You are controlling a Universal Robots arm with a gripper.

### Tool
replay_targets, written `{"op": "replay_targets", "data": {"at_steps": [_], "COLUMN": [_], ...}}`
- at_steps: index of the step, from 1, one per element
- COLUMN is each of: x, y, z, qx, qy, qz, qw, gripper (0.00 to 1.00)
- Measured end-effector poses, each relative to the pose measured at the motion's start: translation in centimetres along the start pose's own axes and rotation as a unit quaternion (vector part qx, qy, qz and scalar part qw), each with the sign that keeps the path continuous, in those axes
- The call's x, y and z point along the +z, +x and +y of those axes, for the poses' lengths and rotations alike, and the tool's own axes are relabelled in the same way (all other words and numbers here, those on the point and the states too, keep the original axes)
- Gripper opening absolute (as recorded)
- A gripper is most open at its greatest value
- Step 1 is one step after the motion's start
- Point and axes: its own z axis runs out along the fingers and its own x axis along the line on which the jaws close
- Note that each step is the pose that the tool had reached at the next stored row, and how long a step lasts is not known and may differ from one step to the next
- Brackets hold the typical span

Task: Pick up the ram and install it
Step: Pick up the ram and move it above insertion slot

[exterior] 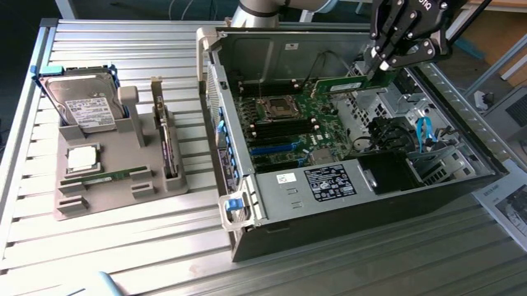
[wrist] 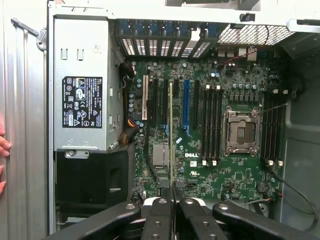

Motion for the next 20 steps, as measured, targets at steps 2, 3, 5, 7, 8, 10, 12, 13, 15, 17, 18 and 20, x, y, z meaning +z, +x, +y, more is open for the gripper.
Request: {"op": "replay_targets", "data": {"at_steps": [2, 3, 5, 7, 8, 10, 12, 13, 15, 17, 18, 20], "x": [0.0, 0.0, 0.01, 0.01, 0.01, 0.01, 0.01, 0.01, 0.01, 0.01, 0.02, 0.06], "y": [0.0, 0.01, 0.01, 0.02, 0.02, 0.02, 0.03, 0.03, 0.03, 0.03, 0.03, 0.01], "z": [-0.22, -0.28, -0.45, -0.66, -0.77, -0.88, -1.01, -1.01, -1.01, -1.02, -1.02, -1.02], "qx": [0.0, 0.0, 0.0, 0.0, 0.0, 0.0, 0.001, 0.001, 0.001, 0.001, 0.001, 0.001], "qy": [-0.0052, -0.0065, -0.0102, -0.0148, -0.0172, -0.0194, -0.0218, -0.0221, -0.0221, -0.0221, -0.0221, -0.022], "qz": [-0.0001, -0.0002, -0.0003, -0.0005, -0.0005, -0.0006, -0.0007, -0.0006, -0.0007, -0.0007, -0.0007, -0.0009], "qw": [1.0, 1.0, 0.9999, 0.9999, 0.9999, 0.9998, 0.9998, 0.9998, 0.9998, 0.9998, 0.9998, 0.9998], "gripper": [0.12, 0.12, 0.12, 0.12, 0.12, 0.12, 0.12, 0.12, 0.12, 0.12, 0.12, 0.12]}}
